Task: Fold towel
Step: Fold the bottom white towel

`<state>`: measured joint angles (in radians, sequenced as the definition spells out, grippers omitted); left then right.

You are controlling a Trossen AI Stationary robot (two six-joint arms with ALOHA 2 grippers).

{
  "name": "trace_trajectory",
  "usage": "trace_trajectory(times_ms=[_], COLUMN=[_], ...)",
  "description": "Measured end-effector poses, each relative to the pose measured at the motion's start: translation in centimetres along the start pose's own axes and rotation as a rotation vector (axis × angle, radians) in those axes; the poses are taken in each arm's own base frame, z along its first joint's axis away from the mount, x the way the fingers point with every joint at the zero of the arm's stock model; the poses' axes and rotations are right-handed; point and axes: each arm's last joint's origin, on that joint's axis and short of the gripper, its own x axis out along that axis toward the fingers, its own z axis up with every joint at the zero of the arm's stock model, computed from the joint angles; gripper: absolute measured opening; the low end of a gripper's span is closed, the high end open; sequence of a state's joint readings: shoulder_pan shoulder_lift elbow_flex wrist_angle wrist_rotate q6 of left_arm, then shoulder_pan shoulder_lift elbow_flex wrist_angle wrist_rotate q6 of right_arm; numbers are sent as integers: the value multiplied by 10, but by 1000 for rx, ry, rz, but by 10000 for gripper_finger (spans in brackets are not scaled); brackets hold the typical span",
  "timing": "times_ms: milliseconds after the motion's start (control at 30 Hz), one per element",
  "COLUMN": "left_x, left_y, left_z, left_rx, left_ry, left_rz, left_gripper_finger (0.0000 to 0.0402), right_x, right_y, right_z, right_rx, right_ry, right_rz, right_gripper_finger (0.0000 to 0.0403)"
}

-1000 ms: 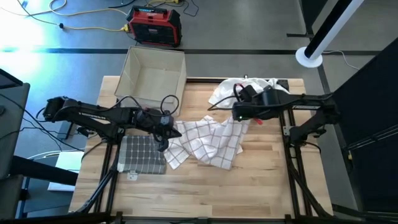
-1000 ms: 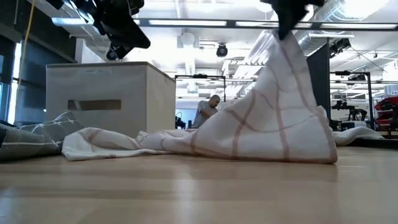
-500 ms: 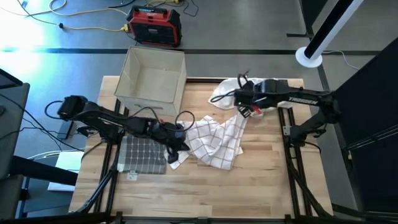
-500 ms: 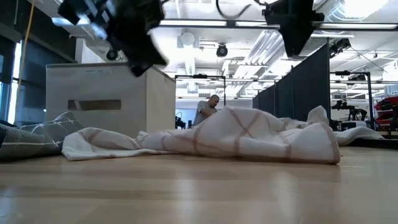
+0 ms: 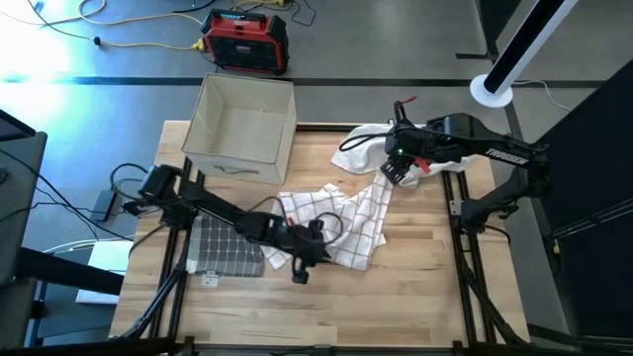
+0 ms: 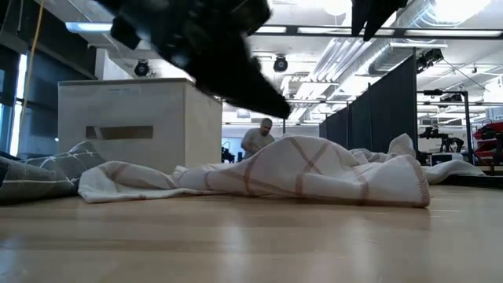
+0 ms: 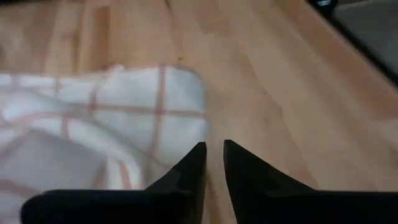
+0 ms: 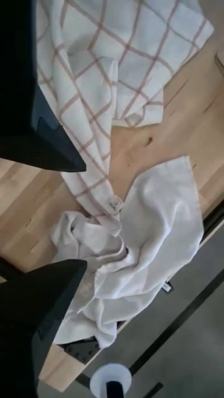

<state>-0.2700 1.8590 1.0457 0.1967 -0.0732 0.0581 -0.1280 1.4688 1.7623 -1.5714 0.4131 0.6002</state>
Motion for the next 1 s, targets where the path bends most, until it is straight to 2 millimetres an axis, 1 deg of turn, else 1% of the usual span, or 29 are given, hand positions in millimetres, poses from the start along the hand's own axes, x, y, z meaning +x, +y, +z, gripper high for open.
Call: trace_trajectory(times_ms=[100, 200, 333, 400, 467, 533, 633, 700, 767, 800, 867, 900, 933, 1000], left_x=[7, 4, 1, 0, 4, 14, 28, 33, 34, 34, 28, 22, 15, -3], left_y=[2, 3, 3, 3, 6, 10, 10, 8, 7, 8, 10, 12, 14, 19], left_z=[7, 21, 37, 40, 33, 19, -1, -10, -14, -14, -4, 5, 16, 41], left_rx=[35, 37, 12, -24, -82, -140, -193, -196, -193, -199, -218, -221, -222, -207], left_ry=[26, 18, 46, 67, 108, 173, 263, 303, 332, 351, 367, 372, 372, 358], left_rz=[82, 148, 155, 161, 176, 188, 203, 209, 195, 167, 92, 55, 20, -69], left_gripper_finger=[74, 98, 139, 162, 183, 199, 206, 195, 161, 135, 69, 35, 20, 14], right_x=[-1, -3, -4, -4, -4, -4, -4, -4, -4, -4, -5, -7, -8, -10], right_y=[-1, -2, -2, -2, -2, -2, -2, -2, -2, -1, 1, 2, 3, 5], right_z=[-1, -1, -2, -2, -2, -2, -2, -2, -2, -2, -4, -6, -7, -10], right_rx=[-33, -62, -107, -121, -130, -136, -137, -137, -137, -140, -147, -152, -157, -171], right_ry=[-4, -8, -11, -12, -12, -12, -13, -12, -10, -8, 6, 12, 18, 26], right_rz=[3, 7, 6, 7, 6, 6, 4, 4, 9, 15, 49, 68, 85, 117], right_gripper_finger=[221, 216, 211, 211, 211, 211, 210, 210, 210, 210, 210, 210, 210, 210])
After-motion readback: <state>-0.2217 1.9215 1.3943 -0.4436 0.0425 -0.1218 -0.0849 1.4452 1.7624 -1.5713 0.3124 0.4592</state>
